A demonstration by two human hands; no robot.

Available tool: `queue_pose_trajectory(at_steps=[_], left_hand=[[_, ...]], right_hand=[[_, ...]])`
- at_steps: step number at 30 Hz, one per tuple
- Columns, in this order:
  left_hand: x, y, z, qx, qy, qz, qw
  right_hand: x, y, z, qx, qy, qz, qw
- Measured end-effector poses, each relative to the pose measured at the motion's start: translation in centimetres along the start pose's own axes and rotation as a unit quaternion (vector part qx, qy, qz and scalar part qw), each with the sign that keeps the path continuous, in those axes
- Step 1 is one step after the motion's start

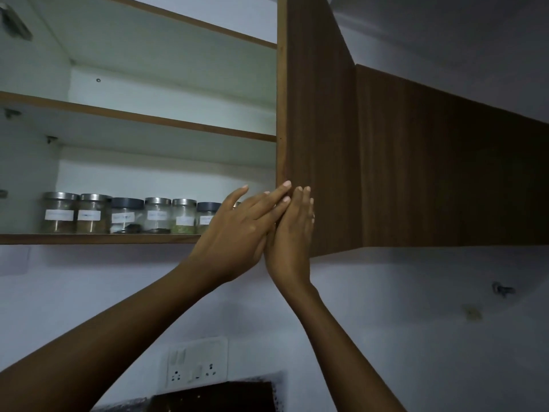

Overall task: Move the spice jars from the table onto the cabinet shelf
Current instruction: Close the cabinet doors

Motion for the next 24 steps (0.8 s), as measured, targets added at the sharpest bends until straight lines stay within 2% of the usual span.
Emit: queue_pose_trajectory(at_steps=[6,16,24], left_hand=[[-1.4,2.2,3.2,0.018,-0.014,0.003,1.0],[-2.8,7.4,9.2,0.158,-0.03,0.055,0.985],[-3.5,12.4,12.4,0.207,-0.045,0.079,0.974]], right_hand=[[-1.1,4.1,1.2,-0.073,-0.047,-0.006,0.996],[-1.2,12.6,0.4,-0.117,-0.104,0.001,0.988],[-0.4,18.4,-0.6,-0.135,-0.121,0.002,0.983]])
Point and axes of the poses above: each hand's wrist, its own x-axis towards the middle knuckle, its own y-axis out of the palm, z = x × y, the point moved 10 cm from there along x, towards the middle knuckle, and after that the axes turned 6 degrees about -y, right-handed, at the moved point
